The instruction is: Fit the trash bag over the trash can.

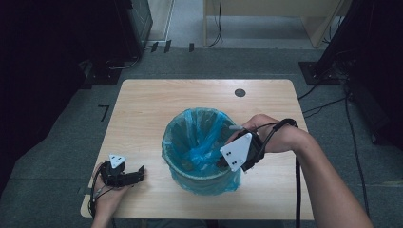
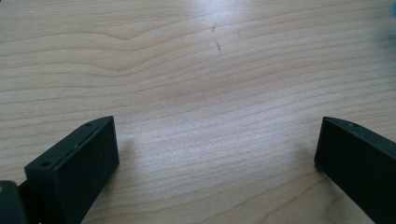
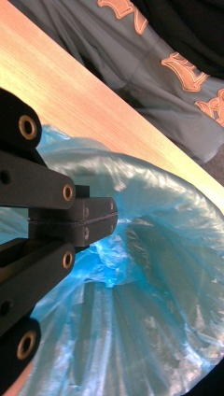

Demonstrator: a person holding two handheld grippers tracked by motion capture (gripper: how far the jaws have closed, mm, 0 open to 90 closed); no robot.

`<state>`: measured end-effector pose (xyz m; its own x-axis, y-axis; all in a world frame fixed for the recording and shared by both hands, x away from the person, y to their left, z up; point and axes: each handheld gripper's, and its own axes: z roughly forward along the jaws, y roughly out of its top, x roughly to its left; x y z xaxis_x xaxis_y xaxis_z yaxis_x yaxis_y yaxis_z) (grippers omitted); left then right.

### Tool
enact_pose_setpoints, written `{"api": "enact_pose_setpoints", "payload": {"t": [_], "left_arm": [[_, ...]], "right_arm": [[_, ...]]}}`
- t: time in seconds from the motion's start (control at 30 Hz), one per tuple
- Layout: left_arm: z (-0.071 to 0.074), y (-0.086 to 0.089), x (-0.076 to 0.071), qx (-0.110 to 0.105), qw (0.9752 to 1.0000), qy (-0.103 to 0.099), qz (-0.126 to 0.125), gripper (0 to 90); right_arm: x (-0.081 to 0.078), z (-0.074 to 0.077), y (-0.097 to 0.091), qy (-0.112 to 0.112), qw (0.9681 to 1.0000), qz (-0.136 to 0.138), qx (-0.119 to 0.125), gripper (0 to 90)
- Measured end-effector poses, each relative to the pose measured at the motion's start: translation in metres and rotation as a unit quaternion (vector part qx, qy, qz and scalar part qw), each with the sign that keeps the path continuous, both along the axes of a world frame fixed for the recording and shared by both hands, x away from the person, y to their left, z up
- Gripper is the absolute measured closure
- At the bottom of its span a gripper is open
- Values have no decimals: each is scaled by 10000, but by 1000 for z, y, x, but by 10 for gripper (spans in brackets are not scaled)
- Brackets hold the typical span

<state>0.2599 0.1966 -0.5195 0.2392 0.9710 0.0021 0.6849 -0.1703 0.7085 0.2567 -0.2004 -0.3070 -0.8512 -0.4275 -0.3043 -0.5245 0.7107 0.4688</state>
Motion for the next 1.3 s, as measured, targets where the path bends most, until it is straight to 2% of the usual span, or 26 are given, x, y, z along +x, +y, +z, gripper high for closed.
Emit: {"api": "enact_pose_setpoints", "payload": {"t": [0.3, 0.5, 0.73, 0.93, 1.07, 1.3], "left_arm": [[0, 0, 0, 1, 10000, 1, -1, 0], [0, 0, 0, -1, 10000, 0, 0, 0], [0, 0, 0, 2, 10000, 2, 12, 0], [0, -1, 0, 2, 10000, 1, 22, 0], [0, -1, 0, 1, 10000, 0, 25, 0], [0, -1, 0, 2, 10000, -1, 27, 0]], "right_arm": [[-8, 7, -27, -7, 9998, -118, 190, 900], [-14, 11, -43, -21, 9996, -191, 217, 900], [-20, 6, -60, -11, 9993, -287, 240, 900], [-23, -4, -71, 189, 9991, -339, 151, 900], [-26, -12, -74, 347, 9990, -282, 1, 900], [-27, -24, -78, 568, 9977, -353, -118, 900]]}}
